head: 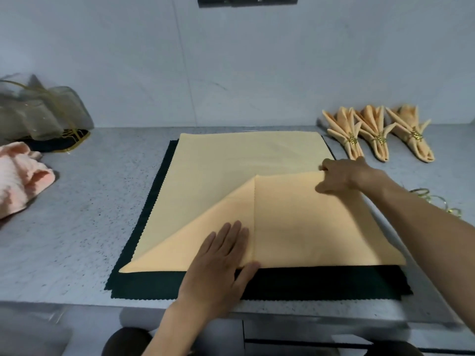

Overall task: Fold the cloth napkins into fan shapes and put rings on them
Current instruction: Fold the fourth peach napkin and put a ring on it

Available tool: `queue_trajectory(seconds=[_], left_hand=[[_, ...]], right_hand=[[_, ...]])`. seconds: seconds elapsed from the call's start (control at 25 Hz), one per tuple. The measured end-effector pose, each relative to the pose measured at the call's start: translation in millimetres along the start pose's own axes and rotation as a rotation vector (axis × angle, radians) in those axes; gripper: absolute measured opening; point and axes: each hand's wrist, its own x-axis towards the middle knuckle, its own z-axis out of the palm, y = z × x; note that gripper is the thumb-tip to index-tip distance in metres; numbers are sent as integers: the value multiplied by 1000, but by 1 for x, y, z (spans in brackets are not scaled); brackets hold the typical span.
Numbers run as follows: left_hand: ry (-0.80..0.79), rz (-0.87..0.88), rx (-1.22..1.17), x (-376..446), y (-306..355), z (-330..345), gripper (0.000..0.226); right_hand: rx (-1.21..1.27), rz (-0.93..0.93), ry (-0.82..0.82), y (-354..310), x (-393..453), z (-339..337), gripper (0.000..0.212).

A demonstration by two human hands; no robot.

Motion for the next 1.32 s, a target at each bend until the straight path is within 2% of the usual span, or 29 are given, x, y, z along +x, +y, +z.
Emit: queue_trajectory(seconds=[0.12, 0.2, 0.28, 0.36, 0.48, 0.64, 0.96, 1.2, 1.32], left_hand=[[-21, -10, 2, 0, 1, -1, 79], [-9, -4, 4, 0, 0, -1, 84], [-30, -9, 9, 0, -1, 0, 90], [-62, -20, 3, 0, 1, -1, 92], [-73, -25, -22, 3, 3, -5, 89], [-81, -45, 10, 2, 7, -4, 82], [-65, -66, -63, 6, 14, -4, 84], [-33, 124, -115, -2, 10, -4, 60], [-13, 161, -97, -3, 7, -4, 60]], right_hand=[[-37, 40, 86, 13, 0, -2, 35], [111, 71, 151, 20, -11, 1, 17], [311, 122, 240, 18, -30, 8, 14], [509, 133, 420, 0, -57, 18, 11], [716, 14, 553, -61, -116, 41, 4], [655, -108, 566, -131, -170, 85, 11], [546, -161, 627, -147, -182, 108, 18], [622, -236, 554, -133, -186, 108, 18], [912, -275, 452, -117, -183, 92, 22]])
